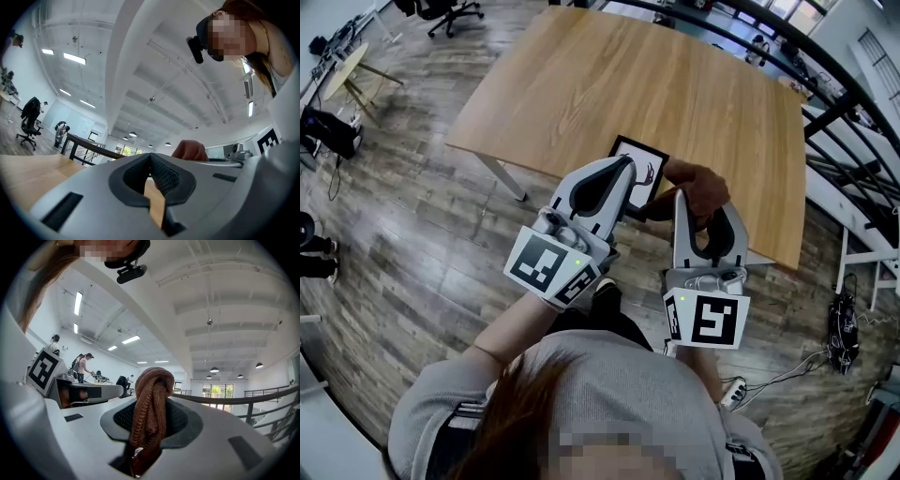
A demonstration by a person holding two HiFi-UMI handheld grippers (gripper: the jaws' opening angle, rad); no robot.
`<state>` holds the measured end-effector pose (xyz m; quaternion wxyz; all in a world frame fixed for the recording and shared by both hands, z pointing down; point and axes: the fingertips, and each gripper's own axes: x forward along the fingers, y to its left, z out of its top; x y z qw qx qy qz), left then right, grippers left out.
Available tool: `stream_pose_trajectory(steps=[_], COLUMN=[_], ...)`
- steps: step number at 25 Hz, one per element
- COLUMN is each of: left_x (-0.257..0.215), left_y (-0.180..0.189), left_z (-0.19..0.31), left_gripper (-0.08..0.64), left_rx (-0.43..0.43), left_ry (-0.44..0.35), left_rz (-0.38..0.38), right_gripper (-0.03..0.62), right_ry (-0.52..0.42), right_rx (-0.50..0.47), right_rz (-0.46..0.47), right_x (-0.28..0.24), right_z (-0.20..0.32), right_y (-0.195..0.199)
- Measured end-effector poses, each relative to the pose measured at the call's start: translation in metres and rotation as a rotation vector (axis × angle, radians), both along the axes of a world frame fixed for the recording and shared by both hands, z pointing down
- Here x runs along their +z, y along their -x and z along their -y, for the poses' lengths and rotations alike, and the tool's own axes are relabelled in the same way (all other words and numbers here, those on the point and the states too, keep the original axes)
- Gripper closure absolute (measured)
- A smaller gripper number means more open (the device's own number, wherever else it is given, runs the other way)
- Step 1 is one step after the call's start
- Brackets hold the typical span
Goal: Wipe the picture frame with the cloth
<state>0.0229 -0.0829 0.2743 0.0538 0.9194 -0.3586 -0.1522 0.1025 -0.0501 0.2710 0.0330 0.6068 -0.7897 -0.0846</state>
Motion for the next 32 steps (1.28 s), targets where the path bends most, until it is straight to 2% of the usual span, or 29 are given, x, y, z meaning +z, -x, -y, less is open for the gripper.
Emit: stream_pose_trajectory(steps=[4, 9, 13, 16, 21, 32], left_x=[-0.001, -0.001, 0.003, 0.001, -0.004, -0.031], left_y=[0.021, 0.057, 0.082, 0.098, 0.104, 0.107], left_z=[-0.024, -0.081, -0.132, -0.161, -0.187, -0.225], left_gripper=[0.554, 0.554, 0.554, 0.554, 0.554, 0.554], left_rx=[0.011, 0.033, 0.089, 0.095, 0.088, 0.031], left_ry=[0.000, -0.009, 0.048, 0.050, 0.043, -0.008], left_rz=[-0.001, 0.017, -0.033, -0.037, -0.010, -0.013], right_gripper=[0.459, 0.459, 0.459, 0.459, 0.459, 0.459], right_ry=[-0.016, -0.008, -0.014, -0.008, -0.008, -0.031], right_rx=[0.042, 0.098, 0.122, 0.126, 0.137, 0.111], right_rz=[-0.004, 0.002, -0.002, -0.008, -0.009, 0.002], right_x=[-0.006, -0.005, -0.005, -0.006, -0.009, -0.029], right_z=[-0.029, -0.095, -0.151, -0.181, -0.205, -0.242], right_y=[0.014, 0.045, 0.079, 0.099, 0.106, 0.105])
